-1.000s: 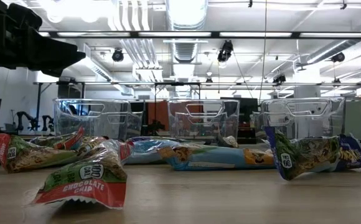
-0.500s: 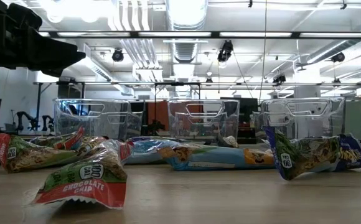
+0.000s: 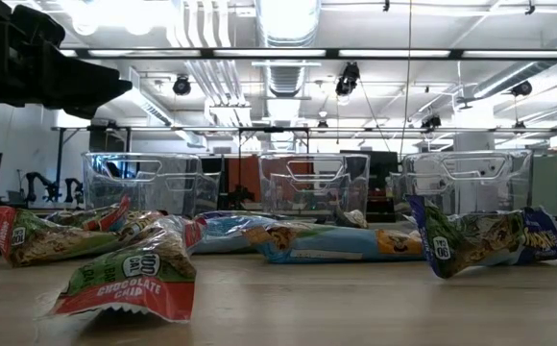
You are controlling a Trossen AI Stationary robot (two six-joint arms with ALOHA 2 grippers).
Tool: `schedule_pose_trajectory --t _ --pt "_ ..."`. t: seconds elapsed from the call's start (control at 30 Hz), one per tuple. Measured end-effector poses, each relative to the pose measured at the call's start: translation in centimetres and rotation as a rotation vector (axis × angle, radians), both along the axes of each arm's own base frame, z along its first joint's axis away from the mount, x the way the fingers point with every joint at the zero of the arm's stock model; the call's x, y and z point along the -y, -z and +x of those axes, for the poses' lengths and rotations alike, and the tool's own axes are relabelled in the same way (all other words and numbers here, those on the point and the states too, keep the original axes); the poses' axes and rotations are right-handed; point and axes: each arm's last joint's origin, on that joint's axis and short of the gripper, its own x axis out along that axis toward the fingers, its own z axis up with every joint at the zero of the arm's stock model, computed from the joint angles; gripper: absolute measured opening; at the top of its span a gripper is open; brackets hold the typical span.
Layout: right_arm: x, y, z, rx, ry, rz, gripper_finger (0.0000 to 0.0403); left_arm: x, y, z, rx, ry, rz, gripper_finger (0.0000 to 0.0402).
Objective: Pick and place Granola Bars by type
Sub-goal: Put the blue granola bar into the right transparent bin
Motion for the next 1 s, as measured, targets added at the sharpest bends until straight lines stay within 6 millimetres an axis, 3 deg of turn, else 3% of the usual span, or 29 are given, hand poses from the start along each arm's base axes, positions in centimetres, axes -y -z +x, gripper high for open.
schedule_pose_trajectory --t 0.37,0.57,0.8,1.0 --pt "0.9 0.6 -0.8 -0.009 0.157 0.030 0.0202 0.0 0.0 0.0 0.000 0.000 0.000 0.0186" --pt "1.0 -0.4 -0.9 -0.006 0.260 0.092 0.0128 0.0 0.0 0.0 0.000 0.000 0.000 0.0186" --pt "2.5 -5.2 -1.5 0.275 0.494 0.227 0.0071 0.0 0.0 0.0 0.000 0.000 0.000 0.0186" --pt "6.6 -10.2 -3.2 0.744 0.964 0.361 0.0076 0.0 0.0 0.0 0.000 0.000 0.000 0.0186"
